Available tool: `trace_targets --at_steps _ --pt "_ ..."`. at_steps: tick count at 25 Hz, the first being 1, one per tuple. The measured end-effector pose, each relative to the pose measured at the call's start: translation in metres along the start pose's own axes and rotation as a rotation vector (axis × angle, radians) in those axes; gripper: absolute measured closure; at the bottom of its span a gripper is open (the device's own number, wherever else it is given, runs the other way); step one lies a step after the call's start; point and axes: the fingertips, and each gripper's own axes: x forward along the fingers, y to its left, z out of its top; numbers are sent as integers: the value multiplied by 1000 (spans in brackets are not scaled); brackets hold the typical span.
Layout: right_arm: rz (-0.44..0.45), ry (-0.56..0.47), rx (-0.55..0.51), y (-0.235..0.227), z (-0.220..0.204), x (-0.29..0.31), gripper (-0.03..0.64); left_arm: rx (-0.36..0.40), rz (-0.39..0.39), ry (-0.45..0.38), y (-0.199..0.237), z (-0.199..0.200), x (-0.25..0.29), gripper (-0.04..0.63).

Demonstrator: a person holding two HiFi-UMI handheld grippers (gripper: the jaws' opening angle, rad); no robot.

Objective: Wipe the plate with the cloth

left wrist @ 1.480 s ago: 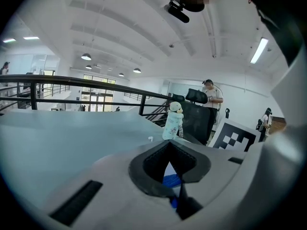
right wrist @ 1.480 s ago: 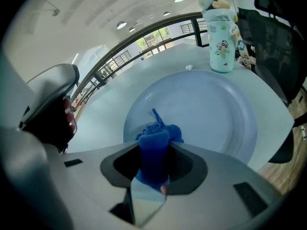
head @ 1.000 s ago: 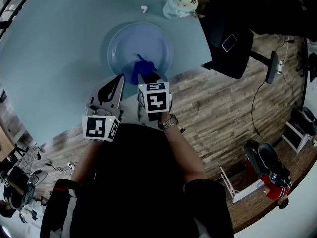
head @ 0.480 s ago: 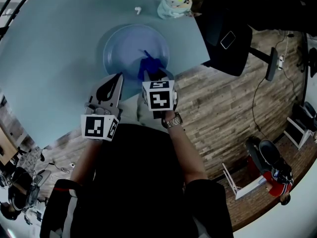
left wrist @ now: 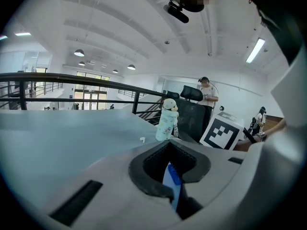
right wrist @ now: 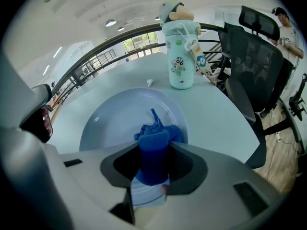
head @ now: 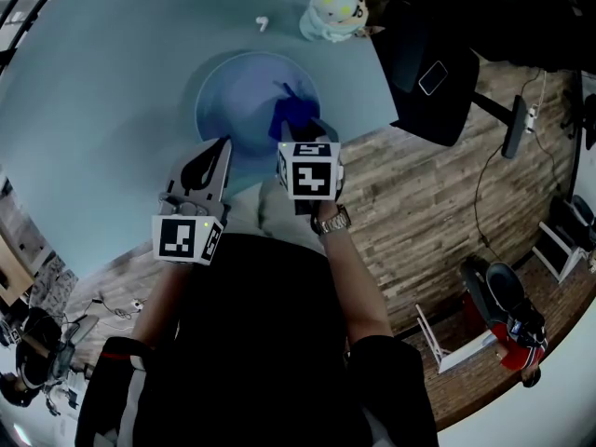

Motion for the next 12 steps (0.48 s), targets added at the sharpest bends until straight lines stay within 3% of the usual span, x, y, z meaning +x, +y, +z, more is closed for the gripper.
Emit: trace_targets --at_steps 12 --pt "0 4 -11 -5 35 13 497 -19 30 17 17 4 13 594"
